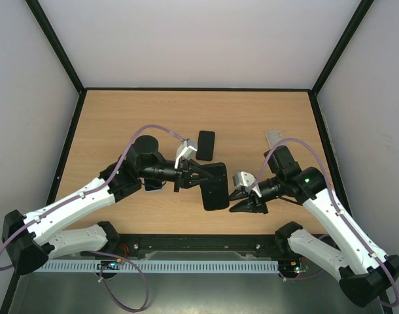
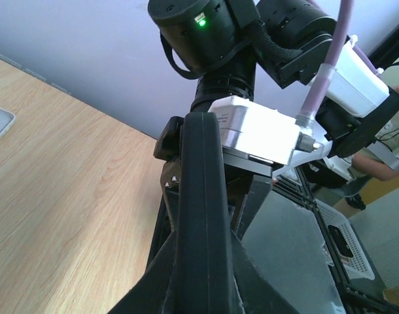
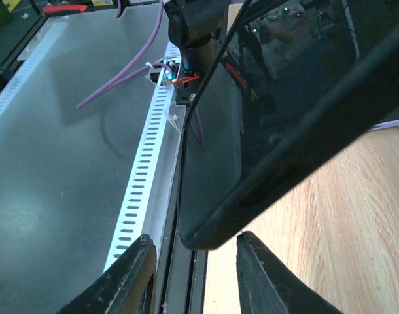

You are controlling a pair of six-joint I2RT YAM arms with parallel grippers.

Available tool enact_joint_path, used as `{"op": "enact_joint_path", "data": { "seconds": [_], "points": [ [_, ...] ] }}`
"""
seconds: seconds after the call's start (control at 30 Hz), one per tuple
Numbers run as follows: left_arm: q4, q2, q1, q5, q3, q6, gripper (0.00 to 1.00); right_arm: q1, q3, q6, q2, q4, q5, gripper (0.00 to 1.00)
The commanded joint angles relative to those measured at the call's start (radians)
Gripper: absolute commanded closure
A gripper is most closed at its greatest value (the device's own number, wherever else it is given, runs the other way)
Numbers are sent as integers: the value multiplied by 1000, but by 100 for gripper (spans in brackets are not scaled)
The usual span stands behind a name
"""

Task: Take the phone out of the phone case
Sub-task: Remove the phone case from the phone.

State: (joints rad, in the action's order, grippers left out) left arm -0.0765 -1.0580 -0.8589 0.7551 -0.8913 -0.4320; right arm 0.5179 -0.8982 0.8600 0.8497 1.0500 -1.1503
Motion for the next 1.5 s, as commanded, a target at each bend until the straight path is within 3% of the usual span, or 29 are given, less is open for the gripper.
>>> {"op": "enact_joint_path", "data": {
  "seconds": [0.0, 0.1, 0.3, 0.47, 0.6, 0.8, 0.93, 1.3, 1.47],
  "points": [
    [-31, -23, 0, 8, -69, -10, 97, 16, -47, -36, 5, 4, -41, 69],
    [-35, -44, 0, 43, -81, -20, 97, 20, -61, 4, 22, 32, -52, 76],
    [-2, -53, 0, 43, -100, -13, 98, 21, -60, 38, 10, 36, -4, 78],
    [0, -48, -1, 55, -98, -16, 98, 22, -50, 77, 12, 56, 20, 90],
    [-6, -54, -1, 75, -98, -30, 98, 22, -45, 94, 8, 58, 29, 93],
    [-23, -66, 0, 118, -95, -59, 98, 22, -37, 104, -3, 30, 85, 93],
    [-27, -67, 0, 131, -90, -70, 98, 22, -38, 178, -14, 67, 102, 88],
    [-77, -96, 0, 172, -76, -115, 97, 22, -42, 250, -1, 62, 175, 89],
    [-77, -94, -1, 174, -71, -118, 97, 22, -59, 319, 35, 113, 175, 83]
  ]
}}
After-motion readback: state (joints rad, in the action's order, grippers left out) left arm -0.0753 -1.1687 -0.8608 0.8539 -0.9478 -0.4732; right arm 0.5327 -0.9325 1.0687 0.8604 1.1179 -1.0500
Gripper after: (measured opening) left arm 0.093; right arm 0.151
